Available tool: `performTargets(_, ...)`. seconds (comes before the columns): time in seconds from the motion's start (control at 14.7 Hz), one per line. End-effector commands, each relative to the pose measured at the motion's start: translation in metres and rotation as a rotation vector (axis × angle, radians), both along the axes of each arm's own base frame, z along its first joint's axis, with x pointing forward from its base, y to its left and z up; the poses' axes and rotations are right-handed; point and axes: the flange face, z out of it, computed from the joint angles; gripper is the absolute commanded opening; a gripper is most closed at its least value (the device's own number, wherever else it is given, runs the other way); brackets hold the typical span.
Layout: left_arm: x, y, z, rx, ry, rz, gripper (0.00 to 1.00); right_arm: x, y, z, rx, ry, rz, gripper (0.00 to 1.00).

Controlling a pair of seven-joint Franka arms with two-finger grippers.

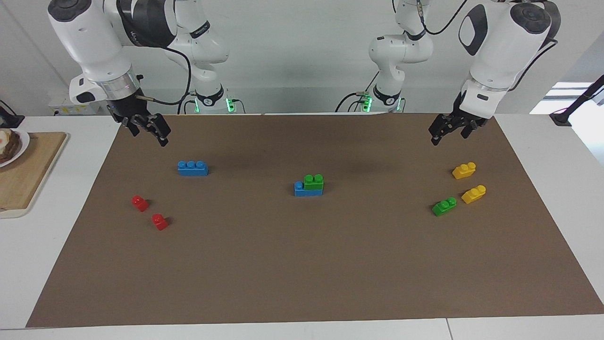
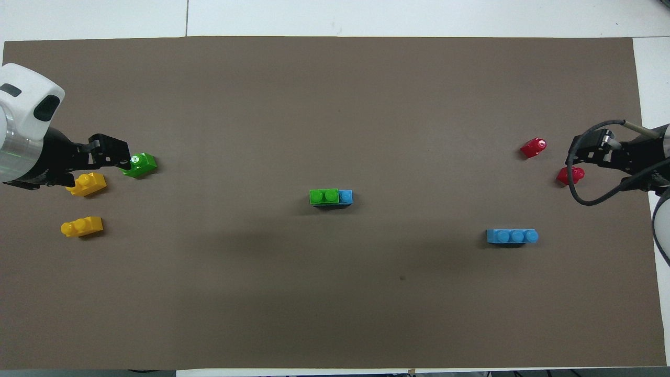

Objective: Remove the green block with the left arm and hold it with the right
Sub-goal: 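Move the left gripper and the right gripper toward the green-blue block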

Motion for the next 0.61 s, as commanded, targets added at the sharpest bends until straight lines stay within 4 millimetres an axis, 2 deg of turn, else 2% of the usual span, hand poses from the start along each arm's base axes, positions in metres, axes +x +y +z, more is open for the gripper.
performTargets(0.0, -0.013, -0.012, -0.009, -0.04, -0.032, 0.165, 1.0, 0.001, 0.014, -0.009, 0.055, 0.023, -0.198, 0.97)
performTargets(0.2, -0.019, -0.027, -0.015, -0.091, -0.041, 0.371, 1.0, 0.0, 0.038, -0.023, 0.093, 0.054, -0.36, 0.97)
performTargets(0.41, -0.026, -0.054, -0.017, -0.11, -0.027, 0.388, 1.0, 0.002, 0.063, -0.03, 0.127, 0.086, -0.518, 0.97)
performTargets(0.55, -0.029, -0.056, -0.021, -0.108, -0.021, 0.401, 1.0, 0.006, 0.084, -0.038, 0.131, 0.098, -0.607, 0.97)
